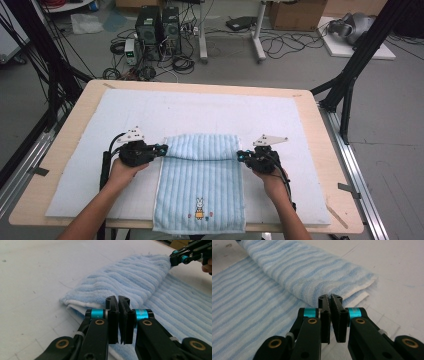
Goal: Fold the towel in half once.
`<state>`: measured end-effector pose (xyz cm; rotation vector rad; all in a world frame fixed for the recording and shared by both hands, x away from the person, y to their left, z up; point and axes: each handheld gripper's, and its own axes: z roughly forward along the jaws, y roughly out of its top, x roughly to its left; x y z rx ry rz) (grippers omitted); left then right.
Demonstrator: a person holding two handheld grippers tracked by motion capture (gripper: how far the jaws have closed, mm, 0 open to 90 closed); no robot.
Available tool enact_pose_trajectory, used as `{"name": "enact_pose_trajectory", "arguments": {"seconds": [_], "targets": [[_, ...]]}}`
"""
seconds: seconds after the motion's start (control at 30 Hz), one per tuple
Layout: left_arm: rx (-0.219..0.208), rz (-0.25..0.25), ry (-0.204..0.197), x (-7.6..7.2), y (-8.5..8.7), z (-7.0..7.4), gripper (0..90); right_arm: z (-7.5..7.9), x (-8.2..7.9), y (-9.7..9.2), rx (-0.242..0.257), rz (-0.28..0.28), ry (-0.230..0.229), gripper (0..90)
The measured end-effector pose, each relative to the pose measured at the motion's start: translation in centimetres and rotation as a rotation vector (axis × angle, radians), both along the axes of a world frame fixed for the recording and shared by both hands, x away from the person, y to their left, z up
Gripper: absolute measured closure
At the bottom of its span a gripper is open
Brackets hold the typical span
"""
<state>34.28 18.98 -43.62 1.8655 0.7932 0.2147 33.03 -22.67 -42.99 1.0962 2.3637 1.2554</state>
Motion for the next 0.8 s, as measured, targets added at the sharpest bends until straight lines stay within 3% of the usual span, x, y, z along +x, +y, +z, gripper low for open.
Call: {"name": "enact_pose_trajectory", "arguments": {"seconds": [0.1,0.13,0.27,0.43,0.63,0.8], "targets": [[-0.023,0.09,0.001,0.4,0.1,-0.1,49.9,0.2,0.2,-0.2,0.057,-0.038,-0.009,68.5],[-0.036,0.114,-0.004,0.6,0.3,-0.1,44.5,0.4,0.3,-0.3,0.064,-0.061,-0.022,62.9],[-0.066,0.187,-0.037,1.5,0.9,0.4,40.2,1.0,0.5,-1.0,0.115,-0.133,-0.043,48.4],[-0.07,0.231,-0.004,4.4,0.5,1.4,38.9,1.1,0.5,-1.9,0.126,-0.165,-0.042,45.8],[-0.013,0.271,0.033,7.2,-1.4,0.9,39.2,0.9,0.8,-2.2,0.129,-0.172,-0.042,45.0],[0.128,0.264,0.076,7.7,-3.3,-1.0,39.4,1.0,0.9,-2.2,0.129,-0.17,-0.04,44.6]]}}
